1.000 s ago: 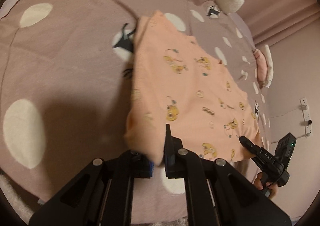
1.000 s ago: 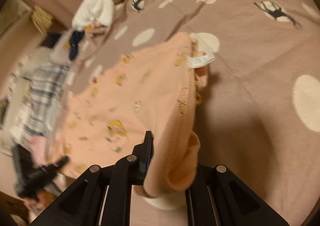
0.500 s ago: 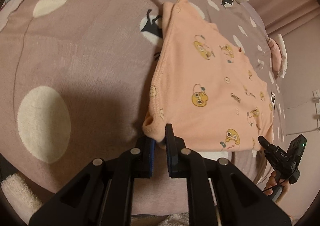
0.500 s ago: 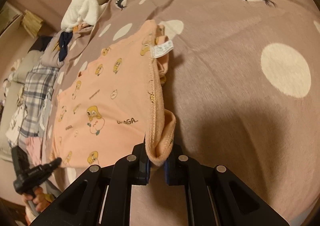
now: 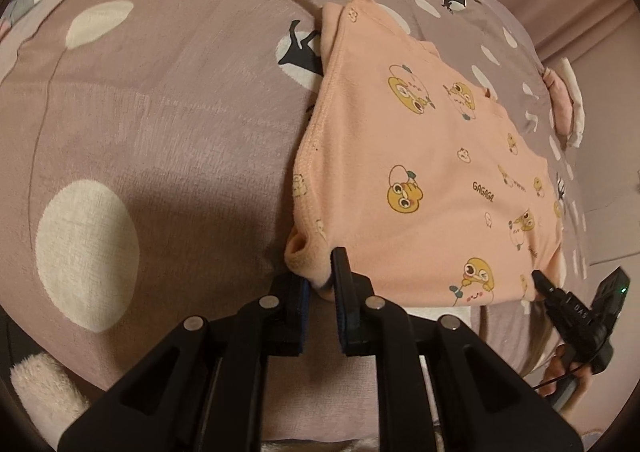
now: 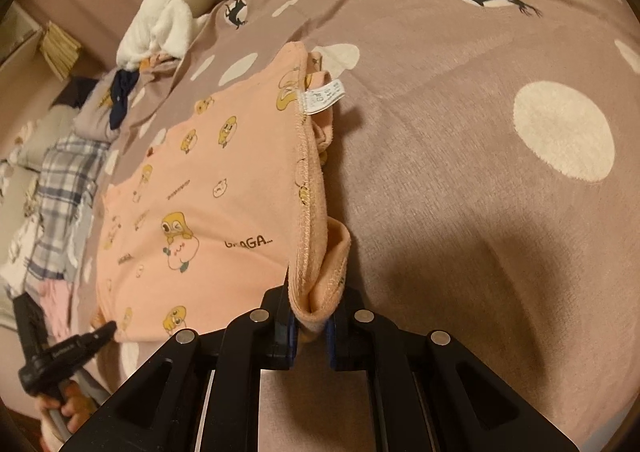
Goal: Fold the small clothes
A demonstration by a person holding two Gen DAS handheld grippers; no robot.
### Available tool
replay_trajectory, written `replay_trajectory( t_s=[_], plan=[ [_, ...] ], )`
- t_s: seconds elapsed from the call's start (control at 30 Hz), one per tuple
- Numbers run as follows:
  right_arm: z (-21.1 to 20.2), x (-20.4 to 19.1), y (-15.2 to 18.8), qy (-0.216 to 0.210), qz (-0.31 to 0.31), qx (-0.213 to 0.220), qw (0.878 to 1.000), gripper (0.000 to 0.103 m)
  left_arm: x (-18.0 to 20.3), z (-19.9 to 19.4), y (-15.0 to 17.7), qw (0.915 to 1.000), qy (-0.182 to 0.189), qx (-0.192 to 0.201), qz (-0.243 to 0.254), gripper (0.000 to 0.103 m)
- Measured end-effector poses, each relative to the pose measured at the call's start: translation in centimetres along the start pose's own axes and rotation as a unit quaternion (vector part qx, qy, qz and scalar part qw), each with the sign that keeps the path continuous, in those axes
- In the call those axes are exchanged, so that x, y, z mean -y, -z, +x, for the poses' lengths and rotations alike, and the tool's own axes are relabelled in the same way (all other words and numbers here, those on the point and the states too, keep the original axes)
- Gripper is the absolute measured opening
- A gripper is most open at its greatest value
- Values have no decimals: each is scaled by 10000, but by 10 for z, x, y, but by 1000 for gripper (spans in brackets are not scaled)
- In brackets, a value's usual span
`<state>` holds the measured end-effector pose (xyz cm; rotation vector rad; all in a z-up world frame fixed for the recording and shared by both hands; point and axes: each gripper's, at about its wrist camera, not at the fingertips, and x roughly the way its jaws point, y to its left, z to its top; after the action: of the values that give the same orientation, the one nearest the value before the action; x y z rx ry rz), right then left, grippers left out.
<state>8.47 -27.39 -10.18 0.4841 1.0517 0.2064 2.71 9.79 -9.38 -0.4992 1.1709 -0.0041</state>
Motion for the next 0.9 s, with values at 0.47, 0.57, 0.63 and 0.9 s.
replay_trajectory(
  t_s=[0.47,0.57,0.63,0.9],
  plan=[
    [-9,-4,8,69,-114,-124,9998,12,24,-13,24,9984,383,-100,400,102],
    [-11,-9,11,254,-164,-126,9995,20,35,-12,28,9978,28,-32,663,102],
    [-12,-11,13,236,-156,-144,9995,37,37,-13,31,9975,-51,41,706,102],
    [-16,-20,17,796,-445,-132,9957,70,38,-26,30,9961,-402,276,734,102]
  ],
)
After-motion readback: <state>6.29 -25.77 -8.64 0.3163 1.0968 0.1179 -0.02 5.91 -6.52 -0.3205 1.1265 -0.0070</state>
